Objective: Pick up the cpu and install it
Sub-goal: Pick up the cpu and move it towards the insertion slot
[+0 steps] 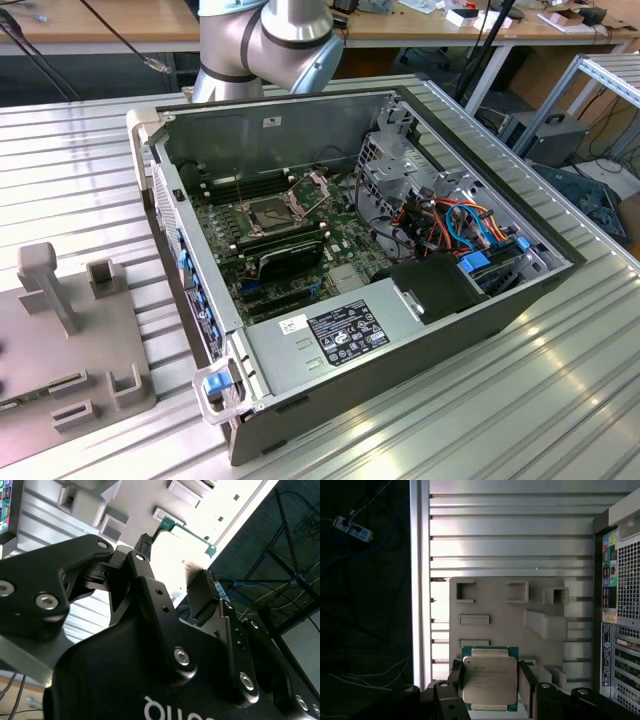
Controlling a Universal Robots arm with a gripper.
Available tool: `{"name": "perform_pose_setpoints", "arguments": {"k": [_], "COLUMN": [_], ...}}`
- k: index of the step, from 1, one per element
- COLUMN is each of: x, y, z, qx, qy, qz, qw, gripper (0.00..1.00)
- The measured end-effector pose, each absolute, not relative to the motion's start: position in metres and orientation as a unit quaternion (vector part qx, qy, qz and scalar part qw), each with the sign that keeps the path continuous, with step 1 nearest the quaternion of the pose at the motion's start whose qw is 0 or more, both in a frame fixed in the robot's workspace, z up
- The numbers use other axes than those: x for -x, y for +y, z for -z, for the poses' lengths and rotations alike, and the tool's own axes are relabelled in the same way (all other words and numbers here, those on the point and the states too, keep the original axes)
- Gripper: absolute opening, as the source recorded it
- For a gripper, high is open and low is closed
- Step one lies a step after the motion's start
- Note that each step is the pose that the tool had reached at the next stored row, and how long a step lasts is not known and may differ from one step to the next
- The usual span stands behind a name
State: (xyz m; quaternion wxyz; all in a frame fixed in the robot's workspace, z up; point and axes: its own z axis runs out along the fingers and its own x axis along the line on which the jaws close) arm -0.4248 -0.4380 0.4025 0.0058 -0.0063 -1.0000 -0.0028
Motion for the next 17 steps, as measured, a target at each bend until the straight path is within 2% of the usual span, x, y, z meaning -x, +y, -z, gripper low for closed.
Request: {"name": "perform_pose_setpoints", "arguments": {"k": [17], "x": [0.399], "y": [-0.438], "z": [-0.403], "qx": [0.006], "qy": [-1.0], "qz": [0.003], "qw": [0.006], "gripper": [0.54]}}
